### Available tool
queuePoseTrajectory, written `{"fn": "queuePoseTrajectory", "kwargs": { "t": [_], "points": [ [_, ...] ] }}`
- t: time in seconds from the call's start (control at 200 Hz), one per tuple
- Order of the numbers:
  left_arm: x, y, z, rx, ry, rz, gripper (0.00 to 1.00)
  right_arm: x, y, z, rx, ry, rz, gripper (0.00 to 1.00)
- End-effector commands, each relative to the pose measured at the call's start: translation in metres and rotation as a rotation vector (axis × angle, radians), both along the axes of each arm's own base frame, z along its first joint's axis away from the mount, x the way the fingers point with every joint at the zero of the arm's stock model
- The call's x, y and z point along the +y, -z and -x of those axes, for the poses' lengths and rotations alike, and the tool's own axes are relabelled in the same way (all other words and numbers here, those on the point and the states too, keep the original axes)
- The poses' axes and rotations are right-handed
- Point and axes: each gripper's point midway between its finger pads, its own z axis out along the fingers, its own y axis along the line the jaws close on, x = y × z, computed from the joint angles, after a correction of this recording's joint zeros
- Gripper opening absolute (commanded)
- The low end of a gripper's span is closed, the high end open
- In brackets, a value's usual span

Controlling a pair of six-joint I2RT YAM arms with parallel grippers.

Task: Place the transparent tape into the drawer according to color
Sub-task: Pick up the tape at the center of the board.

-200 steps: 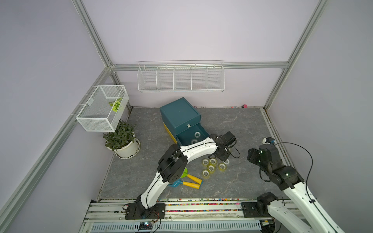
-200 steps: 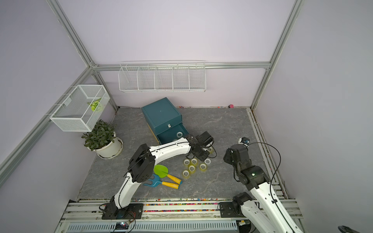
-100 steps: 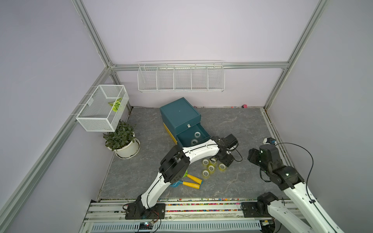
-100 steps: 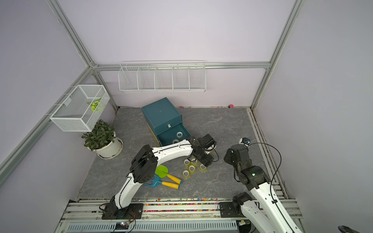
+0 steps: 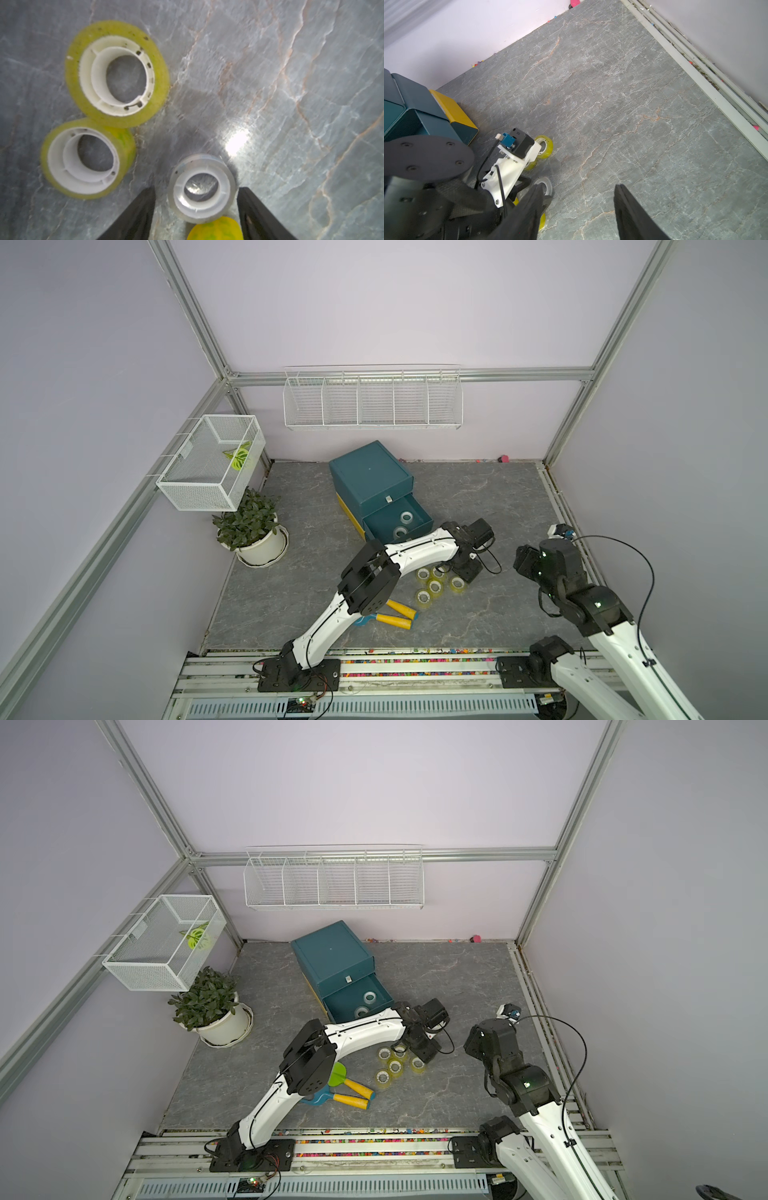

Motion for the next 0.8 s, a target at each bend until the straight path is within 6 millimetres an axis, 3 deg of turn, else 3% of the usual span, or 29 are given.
{"fn": "queuePoseTrajectory", "kwargs": {
  "t": [0.0,0.335,0.715,0.795],
  "points": [
    [0.024,0.043,0.013,0.028,0.032,-0.152,0.69,-0.008,-0.009,0.002,-0.023,0.04,0.007,0.6],
    [0.04,0.067,0.015,-0.047,0.047,-0.238,0.67,-0.009,-0.013,0.003,-0.036,0.046,0.0,0.6],
    [0.027,0.074,0.024,0.003,0.109,-0.18,0.65,-0.012,-0.014,0.004,-0.035,0.054,0.011,0.6],
    [0.024,0.073,0.026,0.015,0.113,-0.171,0.59,-0.012,-0.015,0.004,-0.037,0.055,0.013,0.6]
  ]
}}
